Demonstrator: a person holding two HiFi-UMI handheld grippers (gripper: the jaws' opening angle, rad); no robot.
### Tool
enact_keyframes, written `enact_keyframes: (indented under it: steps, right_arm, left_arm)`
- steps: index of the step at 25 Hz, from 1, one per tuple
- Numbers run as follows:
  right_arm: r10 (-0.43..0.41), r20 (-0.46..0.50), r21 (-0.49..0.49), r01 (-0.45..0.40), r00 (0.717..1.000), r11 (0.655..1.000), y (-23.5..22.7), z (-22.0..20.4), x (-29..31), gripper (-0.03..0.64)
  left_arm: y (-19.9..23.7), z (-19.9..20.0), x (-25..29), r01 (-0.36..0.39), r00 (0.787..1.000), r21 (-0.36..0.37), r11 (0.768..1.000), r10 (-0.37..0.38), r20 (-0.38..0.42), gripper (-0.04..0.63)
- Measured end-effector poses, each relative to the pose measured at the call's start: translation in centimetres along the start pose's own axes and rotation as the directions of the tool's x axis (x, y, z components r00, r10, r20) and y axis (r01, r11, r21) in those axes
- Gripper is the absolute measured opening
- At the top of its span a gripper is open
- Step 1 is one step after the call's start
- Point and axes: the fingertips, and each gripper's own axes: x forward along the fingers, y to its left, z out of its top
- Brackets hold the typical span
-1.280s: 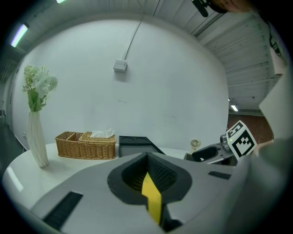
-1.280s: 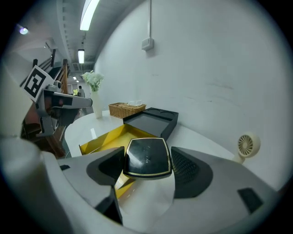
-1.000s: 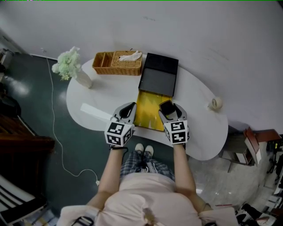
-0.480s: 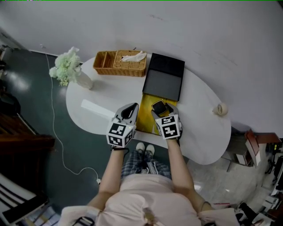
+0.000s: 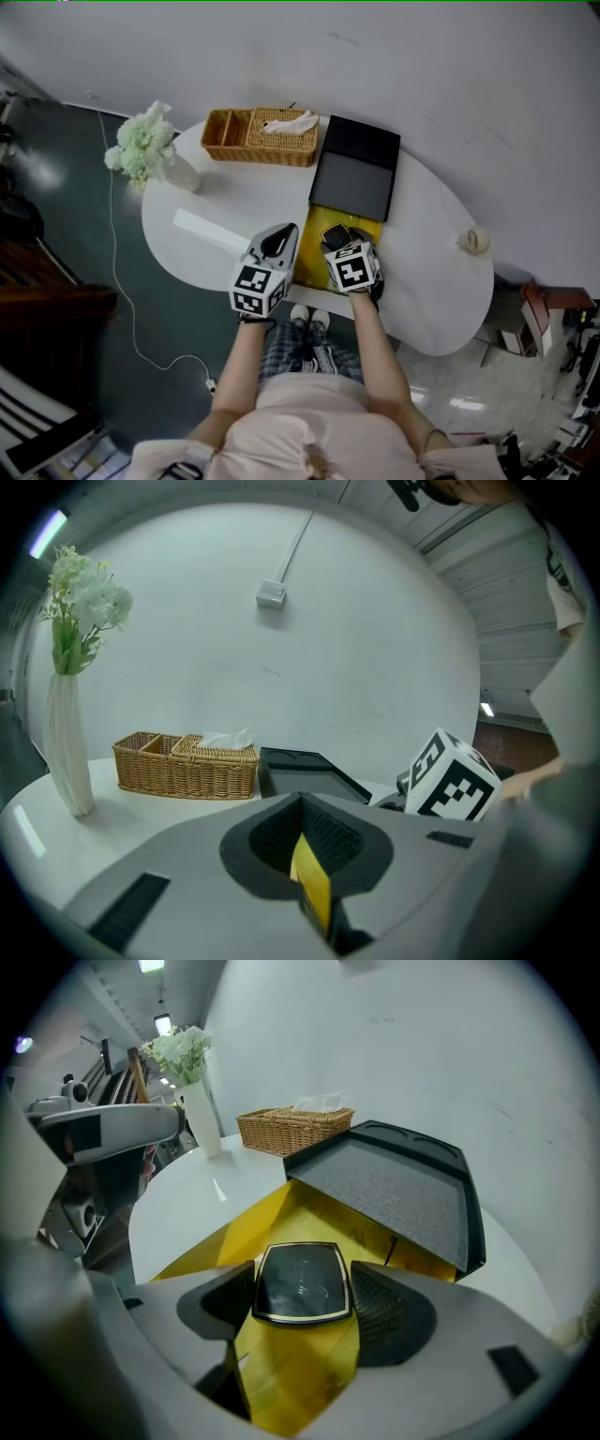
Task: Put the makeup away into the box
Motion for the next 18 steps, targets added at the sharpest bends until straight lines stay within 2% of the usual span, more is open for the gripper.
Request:
enact_keyframes:
  steps: [5, 7, 10, 18]
  right_arm:
    - [0.007, -0.001, -0.001, -0.007, 1.0, 1.0, 0.4, -0.1, 0.1, 0.345]
    - [0.013, 0.033, 0.018, -0.014, 0.999, 1.0, 0.5, 0.1, -0.4, 0.447]
    - [-0.002, 0.12, 0.065, -0.006, 0.993, 0.998, 0.1, 0.8, -1.7, 0.516]
    - [-0.014, 0.165, 0.069, 0.002, 0.986, 0.998, -0.6, 0.9, -3.6, 0.529]
  left_arm:
    - [0.1, -0.2, -0.2, -0.002, 1.0, -0.003, 1.0, 0.002, -0.002, 0.026]
    - [0.1, -0.2, -0.4, -0.003, 1.0, -0.003, 1.0, 0.004, 0.001, 0.026]
    - [0.2, -0.2, -0.6, -0.009, 1.0, -0.003, 1.0, 0.009, 0.005, 0.026]
    - [-0.1, 0.2, -1.4, -0.024, 1.0, 0.004, 1.0, 0.024, 0.017, 0.026]
